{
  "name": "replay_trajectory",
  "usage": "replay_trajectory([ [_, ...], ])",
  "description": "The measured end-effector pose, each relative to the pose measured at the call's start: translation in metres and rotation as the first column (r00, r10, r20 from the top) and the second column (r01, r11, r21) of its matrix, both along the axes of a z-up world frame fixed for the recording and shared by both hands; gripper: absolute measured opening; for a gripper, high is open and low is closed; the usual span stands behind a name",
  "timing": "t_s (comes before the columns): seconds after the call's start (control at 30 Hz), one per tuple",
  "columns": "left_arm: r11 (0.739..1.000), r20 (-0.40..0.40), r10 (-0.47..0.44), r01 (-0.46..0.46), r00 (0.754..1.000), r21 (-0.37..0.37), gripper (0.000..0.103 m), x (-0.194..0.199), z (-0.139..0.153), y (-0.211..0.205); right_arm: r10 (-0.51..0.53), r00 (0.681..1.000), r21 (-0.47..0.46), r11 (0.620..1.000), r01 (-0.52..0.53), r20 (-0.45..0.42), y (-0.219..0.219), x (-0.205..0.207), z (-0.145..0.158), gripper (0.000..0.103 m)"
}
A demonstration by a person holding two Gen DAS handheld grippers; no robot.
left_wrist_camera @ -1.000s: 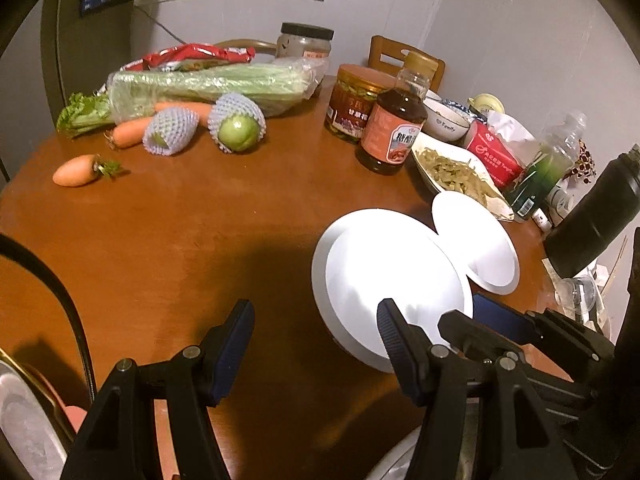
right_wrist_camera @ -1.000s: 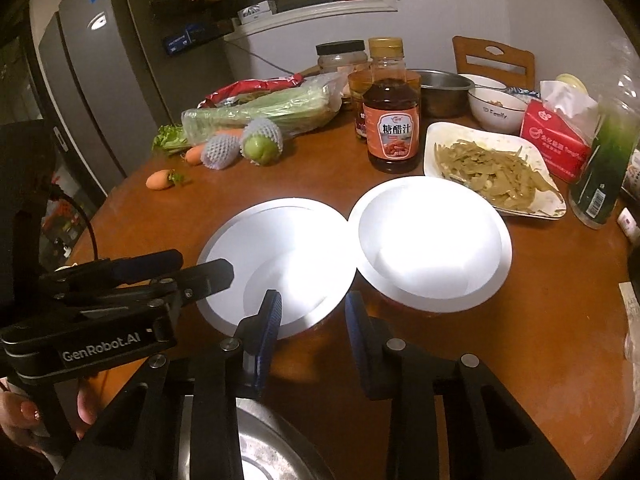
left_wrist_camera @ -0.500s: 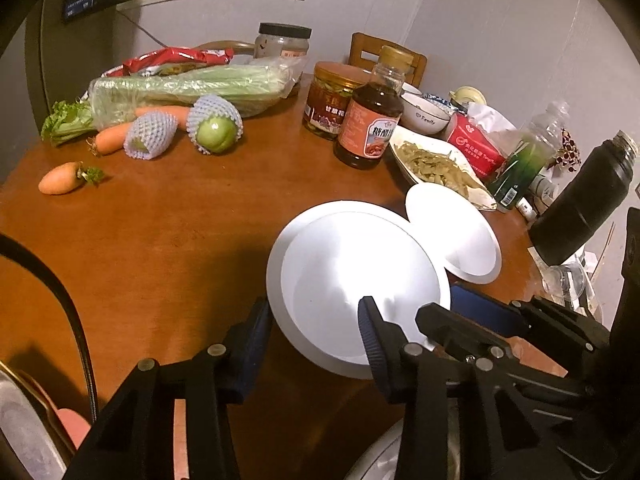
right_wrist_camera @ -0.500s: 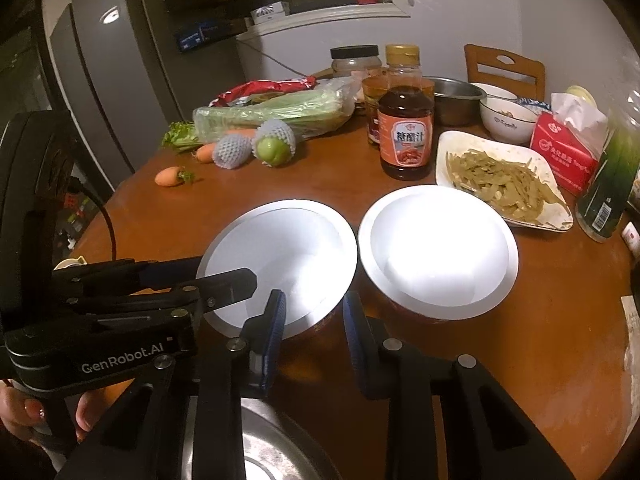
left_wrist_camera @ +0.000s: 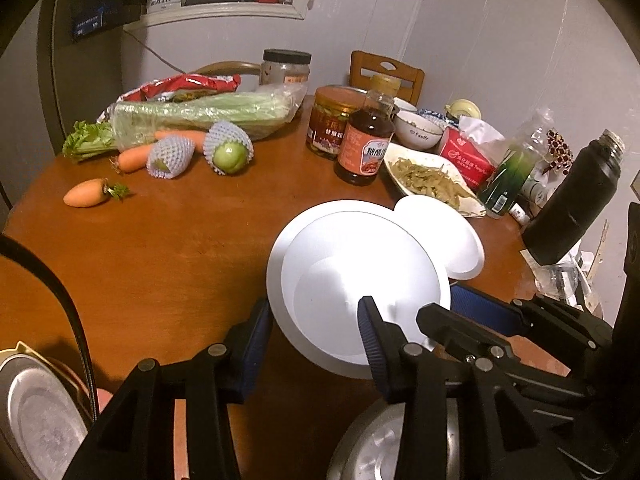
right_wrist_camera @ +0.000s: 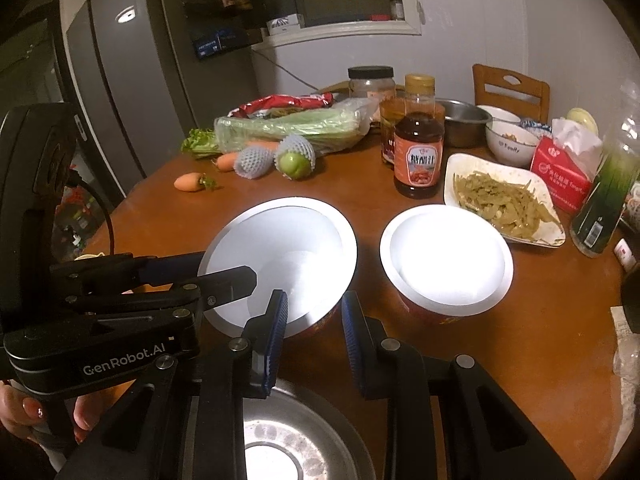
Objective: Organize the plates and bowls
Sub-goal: 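Grasp the white-lidded red noodle cup with the left tool while the right tool holds the bowl, then lower the red cup into the steel bowl with the left tool while the right tool holds it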
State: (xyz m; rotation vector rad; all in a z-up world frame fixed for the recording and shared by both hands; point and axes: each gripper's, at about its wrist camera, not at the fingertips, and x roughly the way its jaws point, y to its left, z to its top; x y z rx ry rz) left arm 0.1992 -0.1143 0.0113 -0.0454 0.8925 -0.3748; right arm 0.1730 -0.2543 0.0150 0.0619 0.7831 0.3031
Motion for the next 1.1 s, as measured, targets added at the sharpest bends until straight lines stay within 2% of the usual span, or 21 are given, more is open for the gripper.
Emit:
replay_trajectory([
  [0.4, 1.000, 0.056, -0.007, 0.007, 0.998, 0.005, 0.044, -0.035, 0.021, 0.006, 0.002, 0.999, -0.008, 1.000, -0.002, 0.054, 0.006, -0.033, 0.020, 0.030],
  [1.1, 0.997, 0.100, -0.078, 0.076, 0.992, 0.024, 0.044, -0.105, 0.032, 0.004, -0.037, 0.993, -0.021, 0.999, 0.040, 0.110, 0.007, -0.106, 0.030, 0.030],
])
